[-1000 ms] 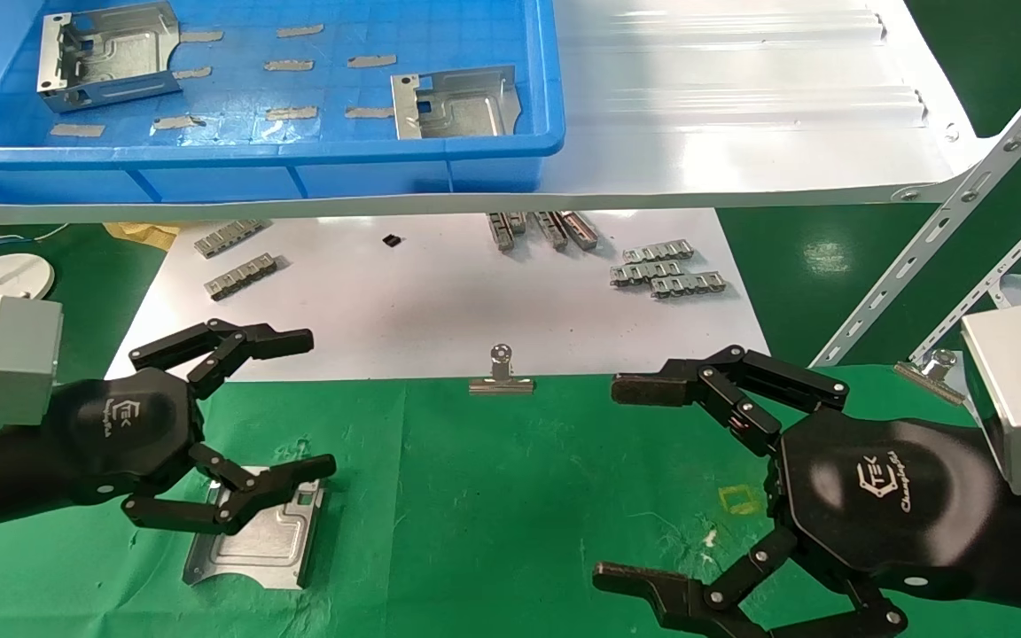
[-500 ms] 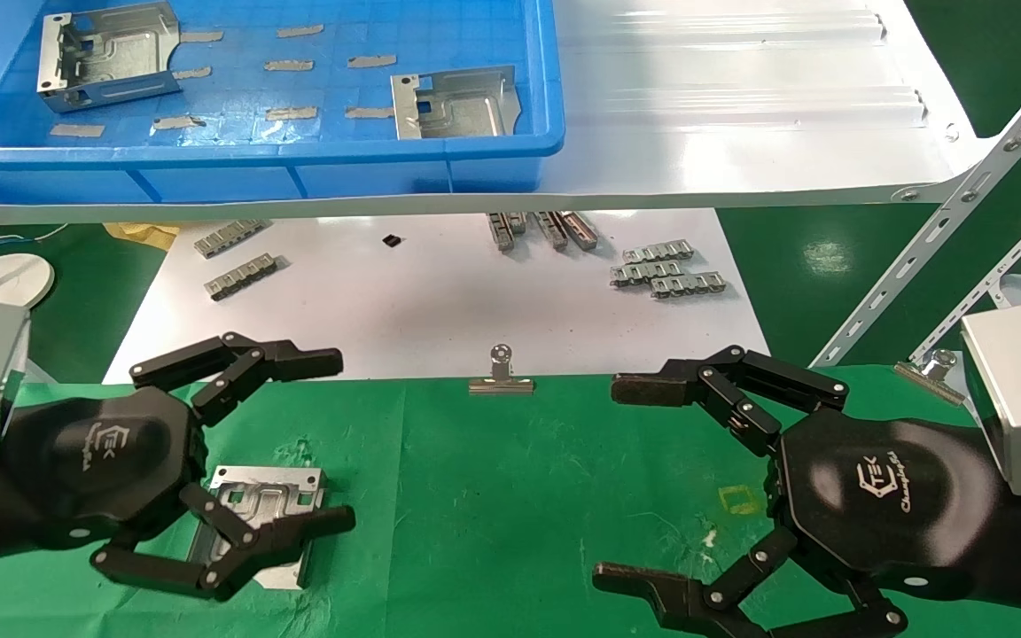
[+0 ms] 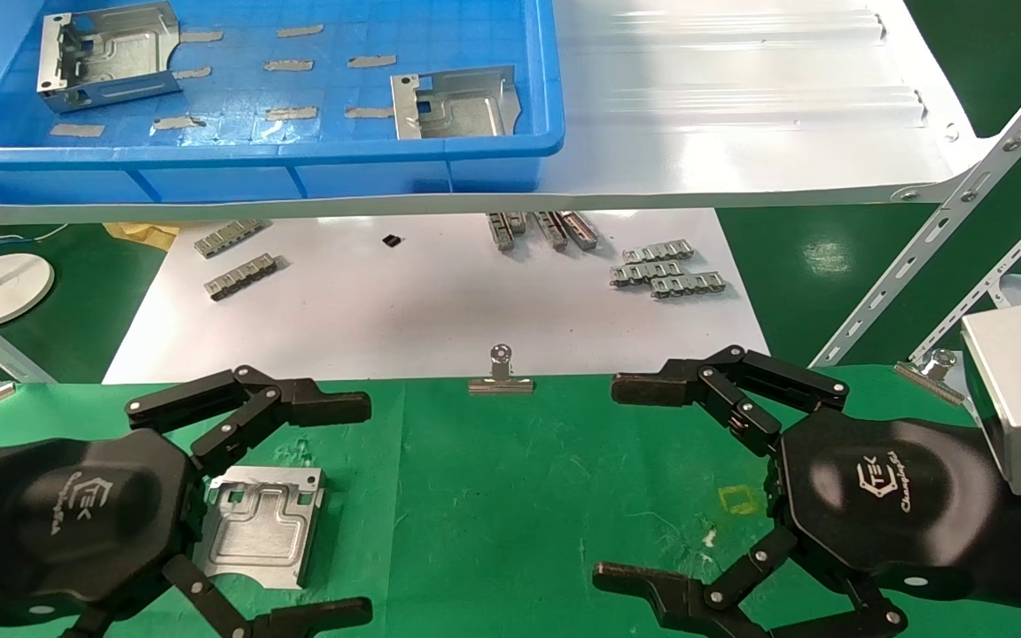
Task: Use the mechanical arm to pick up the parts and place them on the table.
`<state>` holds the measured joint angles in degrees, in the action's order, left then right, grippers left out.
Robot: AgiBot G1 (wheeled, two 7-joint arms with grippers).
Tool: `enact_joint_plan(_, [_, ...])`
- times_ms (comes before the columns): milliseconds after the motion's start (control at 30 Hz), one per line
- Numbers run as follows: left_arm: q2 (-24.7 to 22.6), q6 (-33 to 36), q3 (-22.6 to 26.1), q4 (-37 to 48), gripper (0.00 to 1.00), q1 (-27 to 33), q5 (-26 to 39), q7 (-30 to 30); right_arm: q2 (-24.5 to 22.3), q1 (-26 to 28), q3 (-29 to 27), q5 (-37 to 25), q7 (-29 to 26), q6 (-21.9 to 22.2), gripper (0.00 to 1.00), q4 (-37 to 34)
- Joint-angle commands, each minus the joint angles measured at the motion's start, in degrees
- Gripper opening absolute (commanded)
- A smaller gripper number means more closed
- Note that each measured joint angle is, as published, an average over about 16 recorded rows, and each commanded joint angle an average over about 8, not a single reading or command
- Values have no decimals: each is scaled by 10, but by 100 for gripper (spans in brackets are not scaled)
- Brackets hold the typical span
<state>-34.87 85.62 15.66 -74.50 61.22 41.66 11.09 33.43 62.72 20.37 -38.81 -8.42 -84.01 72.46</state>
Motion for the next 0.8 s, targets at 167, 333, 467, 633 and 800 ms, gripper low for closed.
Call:
enact_joint_plan(167, [1,-1,-2,-5,100,-2,-1,2,0,0,0,0,0,0,100,0])
enact_joint_plan(333, [0,0,0,1,100,0,-1,0,0,0,0,0,0,0,100,0])
enact_joint_plan(467, [0,0,1,4,100,1,0,-1,0,0,0,0,0,0,100,0])
enact_joint_plan(633, [-1,0,2,6,100,2,1,-2,0,0,0,0,0,0,100,0])
enact_joint_plan(800, [-1,0,3,7,100,3,1,-3,0,0,0,0,0,0,100,0])
